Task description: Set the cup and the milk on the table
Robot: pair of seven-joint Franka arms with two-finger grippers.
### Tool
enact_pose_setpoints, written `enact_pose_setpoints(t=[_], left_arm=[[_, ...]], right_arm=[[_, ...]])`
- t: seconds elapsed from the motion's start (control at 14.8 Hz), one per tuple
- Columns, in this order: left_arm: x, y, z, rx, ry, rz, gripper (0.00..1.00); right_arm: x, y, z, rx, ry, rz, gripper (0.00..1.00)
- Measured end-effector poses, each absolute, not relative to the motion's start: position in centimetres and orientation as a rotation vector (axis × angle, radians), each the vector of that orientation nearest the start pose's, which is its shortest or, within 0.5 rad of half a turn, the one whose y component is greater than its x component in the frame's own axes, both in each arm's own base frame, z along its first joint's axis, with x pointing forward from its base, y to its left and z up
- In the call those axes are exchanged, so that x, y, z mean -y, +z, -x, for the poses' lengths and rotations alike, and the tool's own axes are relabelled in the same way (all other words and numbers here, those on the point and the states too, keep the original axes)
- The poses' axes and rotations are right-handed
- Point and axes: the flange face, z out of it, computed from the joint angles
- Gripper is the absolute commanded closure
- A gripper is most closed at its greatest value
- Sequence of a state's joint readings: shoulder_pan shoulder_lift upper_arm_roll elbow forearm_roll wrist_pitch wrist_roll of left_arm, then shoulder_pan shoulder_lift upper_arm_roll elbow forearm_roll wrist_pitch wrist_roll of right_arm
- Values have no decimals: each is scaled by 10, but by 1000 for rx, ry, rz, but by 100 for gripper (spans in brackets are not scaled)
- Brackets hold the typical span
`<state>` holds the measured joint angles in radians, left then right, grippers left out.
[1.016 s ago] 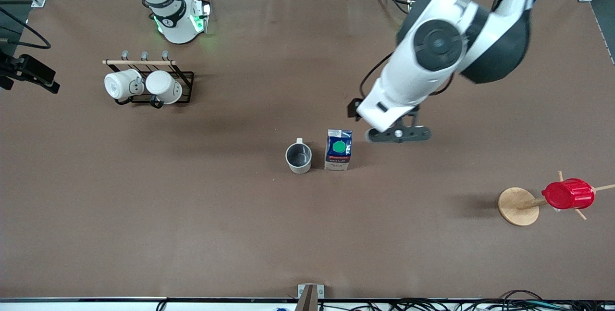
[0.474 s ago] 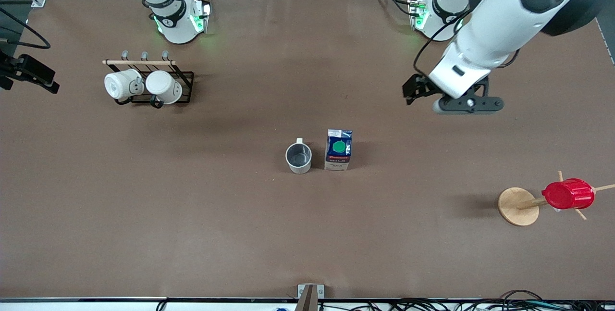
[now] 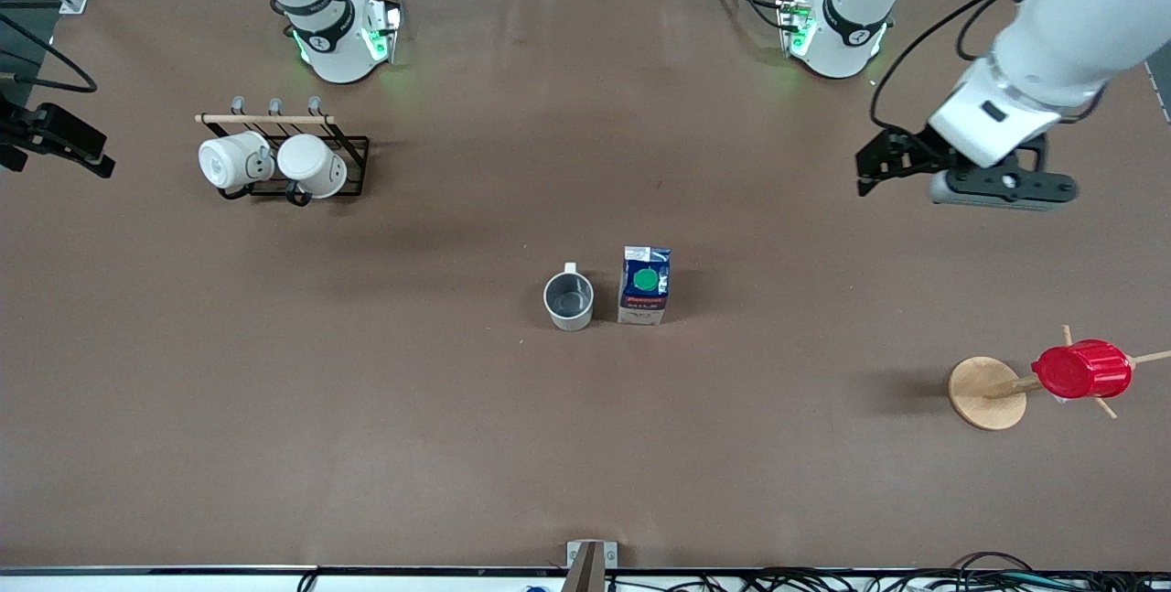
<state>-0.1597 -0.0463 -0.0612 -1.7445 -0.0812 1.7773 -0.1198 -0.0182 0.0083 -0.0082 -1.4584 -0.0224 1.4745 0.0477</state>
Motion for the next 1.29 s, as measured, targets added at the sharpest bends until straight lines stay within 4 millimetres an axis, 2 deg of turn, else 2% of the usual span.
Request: enact_pose_setpoints(t=[0.2, 0.41, 0.88, 1.29], left_arm=[[104, 605, -551, -194, -89, 3169, 0], [101, 619, -558, -190, -55, 3159, 0], [99, 613, -559, -140, -1, 3161, 0], [105, 610, -564, -87, -43, 3170, 0]], right_arm=[[16, 664, -547, -120, -9, 3156, 0], [17, 664, -547, -120, -7, 3155, 0], [26, 664, -546, -147, -6, 3153, 0], [23, 663, -546, -136, -2, 3152, 0]])
